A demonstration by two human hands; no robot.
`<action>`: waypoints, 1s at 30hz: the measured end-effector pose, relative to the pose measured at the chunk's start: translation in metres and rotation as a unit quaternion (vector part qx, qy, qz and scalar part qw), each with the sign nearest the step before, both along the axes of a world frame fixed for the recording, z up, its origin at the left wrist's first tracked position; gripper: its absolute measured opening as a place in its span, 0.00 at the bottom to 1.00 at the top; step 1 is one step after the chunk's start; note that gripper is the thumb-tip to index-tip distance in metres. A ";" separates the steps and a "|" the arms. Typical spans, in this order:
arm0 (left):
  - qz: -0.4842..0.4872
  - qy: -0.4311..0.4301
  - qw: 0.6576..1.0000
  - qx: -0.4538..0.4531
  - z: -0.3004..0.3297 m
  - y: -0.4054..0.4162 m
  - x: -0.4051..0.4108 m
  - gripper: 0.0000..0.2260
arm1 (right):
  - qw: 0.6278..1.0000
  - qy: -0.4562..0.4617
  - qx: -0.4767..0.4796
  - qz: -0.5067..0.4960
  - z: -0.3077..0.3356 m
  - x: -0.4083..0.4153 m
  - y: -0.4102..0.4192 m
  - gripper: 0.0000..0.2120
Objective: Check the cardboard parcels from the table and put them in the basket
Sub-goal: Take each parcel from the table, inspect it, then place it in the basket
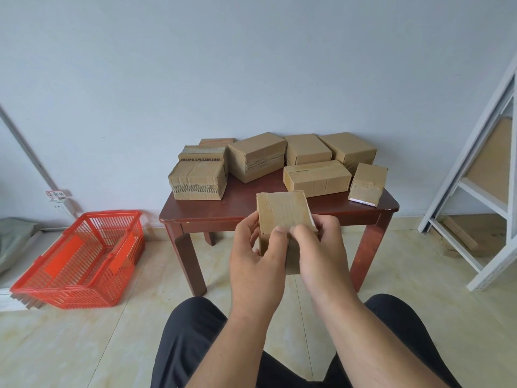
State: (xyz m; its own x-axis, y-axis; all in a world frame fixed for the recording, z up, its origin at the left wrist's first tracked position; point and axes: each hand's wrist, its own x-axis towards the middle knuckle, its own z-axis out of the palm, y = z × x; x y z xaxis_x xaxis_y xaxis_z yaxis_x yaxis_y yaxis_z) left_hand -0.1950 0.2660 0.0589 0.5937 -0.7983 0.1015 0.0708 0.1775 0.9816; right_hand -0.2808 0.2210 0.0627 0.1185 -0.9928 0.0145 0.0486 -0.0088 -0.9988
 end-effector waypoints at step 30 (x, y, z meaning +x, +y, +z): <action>0.027 -0.091 0.995 -0.006 0.000 -0.005 0.009 0.15 | 0.997 -0.009 -0.069 -0.013 -0.007 -0.001 -0.012 0.17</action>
